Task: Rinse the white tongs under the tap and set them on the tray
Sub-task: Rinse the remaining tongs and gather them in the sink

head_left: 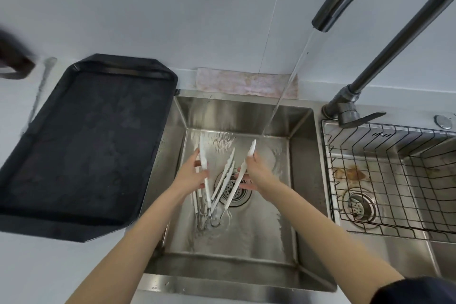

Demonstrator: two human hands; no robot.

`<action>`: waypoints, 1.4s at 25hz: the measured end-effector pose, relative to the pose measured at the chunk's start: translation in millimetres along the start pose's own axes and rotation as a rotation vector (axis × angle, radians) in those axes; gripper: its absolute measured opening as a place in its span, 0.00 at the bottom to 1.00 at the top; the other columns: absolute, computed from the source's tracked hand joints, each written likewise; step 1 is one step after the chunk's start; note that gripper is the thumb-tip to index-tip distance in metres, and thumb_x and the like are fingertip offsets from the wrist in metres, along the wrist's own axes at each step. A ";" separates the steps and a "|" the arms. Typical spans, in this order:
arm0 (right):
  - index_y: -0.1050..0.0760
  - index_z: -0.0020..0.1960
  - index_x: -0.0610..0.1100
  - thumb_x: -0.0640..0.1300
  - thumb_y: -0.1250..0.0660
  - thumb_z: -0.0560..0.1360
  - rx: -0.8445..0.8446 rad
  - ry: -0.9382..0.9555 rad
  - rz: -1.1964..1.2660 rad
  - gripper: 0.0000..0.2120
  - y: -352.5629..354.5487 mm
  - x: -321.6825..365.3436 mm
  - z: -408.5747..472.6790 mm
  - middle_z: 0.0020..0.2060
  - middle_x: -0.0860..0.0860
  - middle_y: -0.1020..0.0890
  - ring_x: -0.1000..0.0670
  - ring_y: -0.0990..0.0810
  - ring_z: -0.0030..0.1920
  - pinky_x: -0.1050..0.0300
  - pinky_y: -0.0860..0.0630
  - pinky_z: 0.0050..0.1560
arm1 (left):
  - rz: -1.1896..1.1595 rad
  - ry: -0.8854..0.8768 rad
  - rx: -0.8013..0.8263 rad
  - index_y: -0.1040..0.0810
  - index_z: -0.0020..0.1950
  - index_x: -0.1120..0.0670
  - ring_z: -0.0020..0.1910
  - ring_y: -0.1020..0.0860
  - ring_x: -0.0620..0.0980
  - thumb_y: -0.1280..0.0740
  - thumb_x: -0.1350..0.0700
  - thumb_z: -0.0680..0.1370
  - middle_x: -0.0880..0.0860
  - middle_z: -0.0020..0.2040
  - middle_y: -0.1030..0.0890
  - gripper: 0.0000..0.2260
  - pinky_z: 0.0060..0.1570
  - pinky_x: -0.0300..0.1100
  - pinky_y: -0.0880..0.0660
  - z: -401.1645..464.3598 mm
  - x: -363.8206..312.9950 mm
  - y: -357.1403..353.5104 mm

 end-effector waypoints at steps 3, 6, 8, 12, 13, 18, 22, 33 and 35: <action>0.40 0.66 0.48 0.44 0.52 0.82 0.041 -0.059 -0.024 0.14 -14.8 -17.2 7.7 0.49 0.43 0.23 0.45 0.23 0.51 0.51 0.24 0.52 | 0.052 0.058 -0.025 0.43 0.75 0.49 0.54 0.25 0.52 0.39 0.64 0.77 0.55 0.61 0.26 0.29 0.42 0.41 0.25 5.0 22.5 7.0; 0.35 0.66 0.42 0.42 0.50 0.82 0.009 -0.097 -0.078 0.15 -19.0 -34.5 20.5 0.43 0.46 0.23 0.45 0.23 0.46 0.48 0.23 0.56 | 0.115 0.078 -0.044 0.41 0.74 0.52 0.48 0.25 0.51 0.42 0.66 0.77 0.50 0.49 0.25 0.26 0.46 0.45 0.25 7.3 41.2 7.2; 0.35 0.68 0.37 0.39 0.50 0.81 -0.041 -0.103 -0.132 0.16 -21.1 -43.5 28.3 0.46 0.41 0.21 0.44 0.22 0.44 0.47 0.23 0.57 | 0.164 0.090 -0.070 0.42 0.74 0.51 0.44 0.25 0.47 0.44 0.66 0.78 0.51 0.53 0.26 0.25 0.50 0.48 0.25 7.7 50.7 7.5; 0.39 0.72 0.41 0.40 0.49 0.81 -0.049 -0.154 -0.159 0.19 -33.4 -67.3 47.9 0.63 0.38 0.25 0.38 0.23 0.61 0.41 0.25 0.62 | 0.268 0.155 -0.125 0.49 0.76 0.51 0.57 0.23 0.59 0.45 0.66 0.78 0.60 0.66 0.27 0.29 0.57 0.51 0.27 18.9 73.0 10.9; 0.39 0.72 0.41 0.41 0.49 0.81 -0.052 -0.158 -0.184 0.20 -36.2 -75.0 54.9 0.64 0.39 0.25 0.38 0.24 0.62 0.41 0.27 0.63 | 0.286 0.171 -0.134 0.50 0.77 0.51 0.62 0.26 0.63 0.45 0.66 0.78 0.61 0.67 0.27 0.29 0.62 0.53 0.28 21.9 78.6 11.8; 0.36 0.70 0.42 0.43 0.48 0.79 -0.121 -0.191 -0.191 0.19 -39.7 -100.1 77.9 0.63 0.42 0.23 0.39 0.24 0.63 0.42 0.29 0.66 | 0.338 0.136 -0.127 0.54 0.77 0.52 0.72 0.36 0.58 0.45 0.66 0.78 0.57 0.74 0.35 0.31 0.68 0.49 0.36 32.8 95.5 9.2; 0.35 0.68 0.45 0.44 0.46 0.78 -0.119 -0.192 -0.212 0.19 -44.6 -108.6 87.8 0.63 0.42 0.23 0.39 0.25 0.63 0.42 0.29 0.66 | 0.333 0.185 -0.188 0.46 0.76 0.55 0.72 0.36 0.57 0.44 0.65 0.78 0.59 0.72 0.35 0.26 0.69 0.48 0.38 40.0 107.8 10.3; 0.43 0.72 0.37 0.51 0.37 0.76 -0.153 -0.216 -0.424 0.31 -44.6 -89.7 85.9 0.66 0.41 0.27 0.41 0.29 0.67 0.48 0.30 0.66 | 0.425 0.239 -0.223 0.41 0.73 0.58 0.68 0.32 0.58 0.33 0.50 0.74 0.59 0.72 0.36 0.32 0.63 0.50 0.32 56.1 106.0 8.8; 0.43 0.71 0.36 0.52 0.36 0.75 -0.154 -0.226 -0.473 0.33 -46.7 -88.9 87.9 0.67 0.40 0.29 0.41 0.28 0.66 0.49 0.29 0.64 | 0.513 0.252 -0.212 0.43 0.73 0.59 0.66 0.30 0.59 0.33 0.48 0.74 0.59 0.71 0.36 0.33 0.57 0.48 0.30 57.7 103.1 5.9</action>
Point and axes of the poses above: each hand's wrist, its own z-axis towards the middle knuckle, its own y-axis out of the back of the hand, x = y × z, the point moved 6 cm from there along z, towards the middle knuckle
